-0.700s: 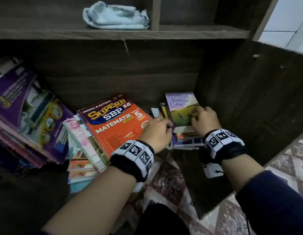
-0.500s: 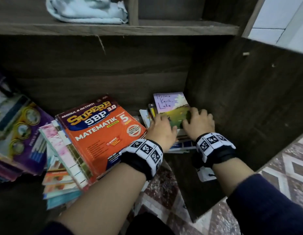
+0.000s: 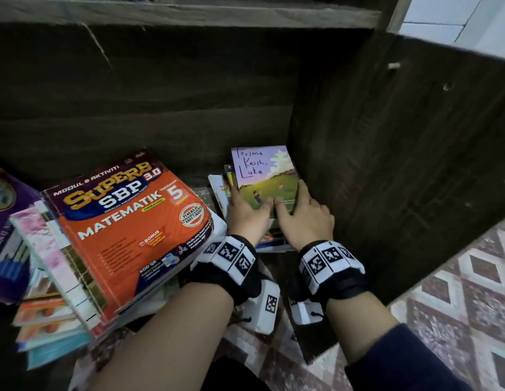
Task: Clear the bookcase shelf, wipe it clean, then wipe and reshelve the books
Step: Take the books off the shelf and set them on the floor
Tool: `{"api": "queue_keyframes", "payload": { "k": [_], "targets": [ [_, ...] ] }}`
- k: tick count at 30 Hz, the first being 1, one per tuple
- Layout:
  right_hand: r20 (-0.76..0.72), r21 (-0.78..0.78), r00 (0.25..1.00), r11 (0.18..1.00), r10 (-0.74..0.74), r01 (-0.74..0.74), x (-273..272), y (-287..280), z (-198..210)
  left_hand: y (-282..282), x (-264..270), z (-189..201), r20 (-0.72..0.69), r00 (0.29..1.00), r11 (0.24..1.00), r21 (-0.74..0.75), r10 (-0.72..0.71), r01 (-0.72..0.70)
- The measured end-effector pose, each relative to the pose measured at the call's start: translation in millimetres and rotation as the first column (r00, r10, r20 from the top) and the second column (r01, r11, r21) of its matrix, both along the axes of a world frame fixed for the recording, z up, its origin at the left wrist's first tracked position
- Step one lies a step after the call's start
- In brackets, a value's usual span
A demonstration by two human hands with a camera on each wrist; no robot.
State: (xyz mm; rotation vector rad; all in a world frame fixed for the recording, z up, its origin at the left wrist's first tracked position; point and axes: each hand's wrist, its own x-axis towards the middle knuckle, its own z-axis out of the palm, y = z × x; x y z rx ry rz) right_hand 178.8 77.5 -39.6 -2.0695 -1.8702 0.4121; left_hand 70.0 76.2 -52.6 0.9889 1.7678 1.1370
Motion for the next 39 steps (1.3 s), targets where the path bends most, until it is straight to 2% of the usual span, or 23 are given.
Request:
{"api": "queue_keyframes", "payload": {
  "k": [4,8,12,14,18,22,26,31,34,36,38,39],
  "targets": [
    [-0.018,0.01,1.0,1.0,-0.014,0.014,-2,-20,-4,-15,-4,-4,0.087,0.996,0.999,0.032,0.028,-0.031],
    [-0.195,0.006,0.98,0.999,-0.045,0.047,3,-39,-6,-30,-1,-2,0.119,0.992,0.998,0.032,0.045,-0.049],
    [-0.342,0.038,0.936,0.994,-0.083,0.102,15,-56,-9,-45,2,-1,0.165,0.985,0.998,0.025,0.049,-0.054],
    [-0.415,0.0,0.903,0.993,-0.109,0.12,23,-62,-12,-55,2,-3,0.175,0.984,0.999,0.023,0.017,-0.022],
    [-0.517,-0.12,0.854,0.993,-0.063,0.001,50,-65,-17,-79,-1,-2,0.263,0.962,0.997,0.003,-0.069,0.071],
    [-0.76,-0.125,0.648,0.967,0.05,-0.221,63,-77,-20,-108,-9,0,0.41,0.892,0.98,0.011,-0.188,0.201],
    [-0.815,-0.001,0.558,0.962,0.158,-0.273,65,-111,-13,-136,-12,13,0.317,0.895,0.949,0.082,-0.314,0.304],
    [-0.847,0.129,0.476,0.96,0.238,-0.249,70,-171,14,-178,-15,44,0.308,0.838,0.893,0.161,-0.45,0.421],
    [-0.869,0.148,0.433,0.962,0.238,-0.231,79,-209,26,-209,-12,59,0.285,0.836,0.883,0.165,-0.47,0.44],
    [-0.862,0.154,0.454,0.969,0.227,-0.191,86,-236,25,-231,-6,61,0.228,0.86,0.89,0.139,-0.456,0.435],
    [-0.831,0.173,0.508,0.973,0.227,-0.153,92,-262,20,-249,3,57,0.196,0.871,0.891,0.162,-0.449,0.423],
    [-0.833,0.168,0.511,0.977,0.213,-0.133,95,-275,17,-258,8,54,0.198,0.872,0.89,0.182,-0.449,0.417]
  ]
}}
